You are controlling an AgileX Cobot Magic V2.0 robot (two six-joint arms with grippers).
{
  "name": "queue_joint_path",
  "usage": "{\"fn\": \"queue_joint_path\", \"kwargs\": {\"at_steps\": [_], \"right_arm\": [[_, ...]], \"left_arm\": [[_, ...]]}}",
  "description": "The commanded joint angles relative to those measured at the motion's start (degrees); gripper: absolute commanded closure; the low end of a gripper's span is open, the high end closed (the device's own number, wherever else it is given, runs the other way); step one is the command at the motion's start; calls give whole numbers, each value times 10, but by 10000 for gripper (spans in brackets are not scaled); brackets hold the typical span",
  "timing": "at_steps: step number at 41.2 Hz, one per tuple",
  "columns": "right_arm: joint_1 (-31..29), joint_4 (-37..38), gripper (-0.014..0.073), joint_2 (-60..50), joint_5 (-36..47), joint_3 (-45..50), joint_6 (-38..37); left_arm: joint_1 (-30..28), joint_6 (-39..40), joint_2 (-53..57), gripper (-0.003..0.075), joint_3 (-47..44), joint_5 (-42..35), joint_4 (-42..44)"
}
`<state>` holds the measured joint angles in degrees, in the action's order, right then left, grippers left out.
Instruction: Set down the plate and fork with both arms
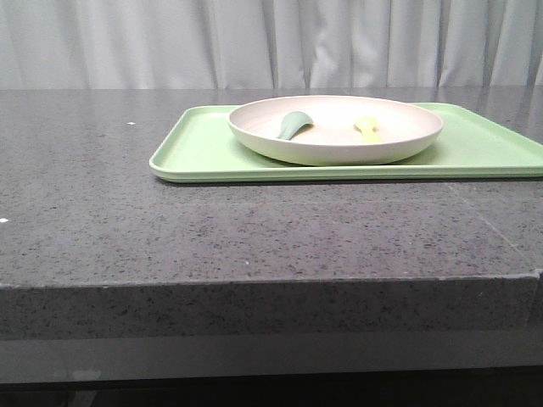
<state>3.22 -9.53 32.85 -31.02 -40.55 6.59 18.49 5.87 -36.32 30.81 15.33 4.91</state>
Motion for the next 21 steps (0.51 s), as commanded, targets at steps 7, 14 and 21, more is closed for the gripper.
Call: {"fn": "queue_joint_path", "kwargs": {"at_steps": [7, 14, 21], "right_arm": [[0, -21, 41, 37, 46, -19, 4], [0, -40, 41, 80, 52, -21, 4], [25, -47, 41, 138, 54, -51, 4]], "left_arm": [[0, 4, 146, 738, -35, -44, 2], [0, 4, 192, 738, -61, -39, 2], [0, 4, 193, 738, -63, -43, 2]]}}
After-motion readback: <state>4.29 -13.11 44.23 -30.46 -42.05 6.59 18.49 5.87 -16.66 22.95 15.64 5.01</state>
